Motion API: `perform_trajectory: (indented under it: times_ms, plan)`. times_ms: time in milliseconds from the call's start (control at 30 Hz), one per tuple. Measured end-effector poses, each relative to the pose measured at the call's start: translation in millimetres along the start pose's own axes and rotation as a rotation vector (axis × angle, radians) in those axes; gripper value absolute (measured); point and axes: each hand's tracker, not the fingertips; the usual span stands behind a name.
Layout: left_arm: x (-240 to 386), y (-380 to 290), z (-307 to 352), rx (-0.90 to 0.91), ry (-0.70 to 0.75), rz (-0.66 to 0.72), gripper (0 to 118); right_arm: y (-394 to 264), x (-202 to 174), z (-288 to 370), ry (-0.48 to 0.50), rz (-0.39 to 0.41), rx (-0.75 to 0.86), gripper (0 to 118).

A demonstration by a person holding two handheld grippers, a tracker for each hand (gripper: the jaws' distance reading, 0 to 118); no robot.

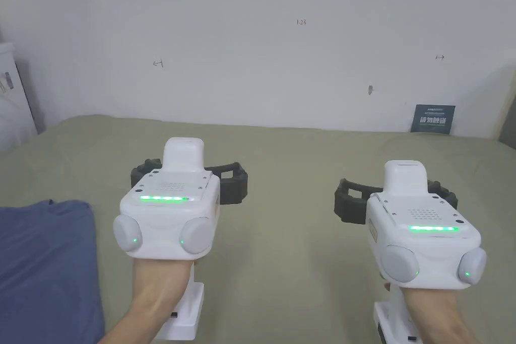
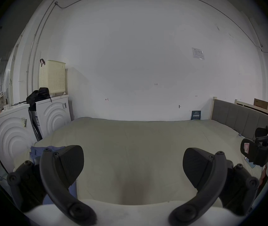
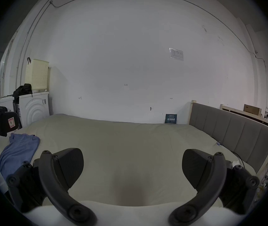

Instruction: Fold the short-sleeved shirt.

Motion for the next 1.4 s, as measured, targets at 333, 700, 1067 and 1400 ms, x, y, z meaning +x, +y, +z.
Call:
perform_trajectory:
  times_ms: [333,700,1067,1400]
  plan:
    - [0.4,-0.3,0.8,-0.005,0.001,-0.003,118,-2.3,0.3,-0.6,0.003,0.006,-0.001,118]
    - [-1.2,-1.6,0.4,-0.008,0.009,-0.004,118,-2.0,0.2,-0.7,-0.002,0.013,-0.004,118]
    - [0.6,-2.2,-2.7,-0.008,0.001,-0.01,118,-2.3,1.2,-1.5,-0.002,0.01,-0.002,118]
    - [0.2,-2.6,2.1,-0.014,0.003,-0.001,118,-2.2,1.2,-1.6,0.001,0.01,-0.001,118]
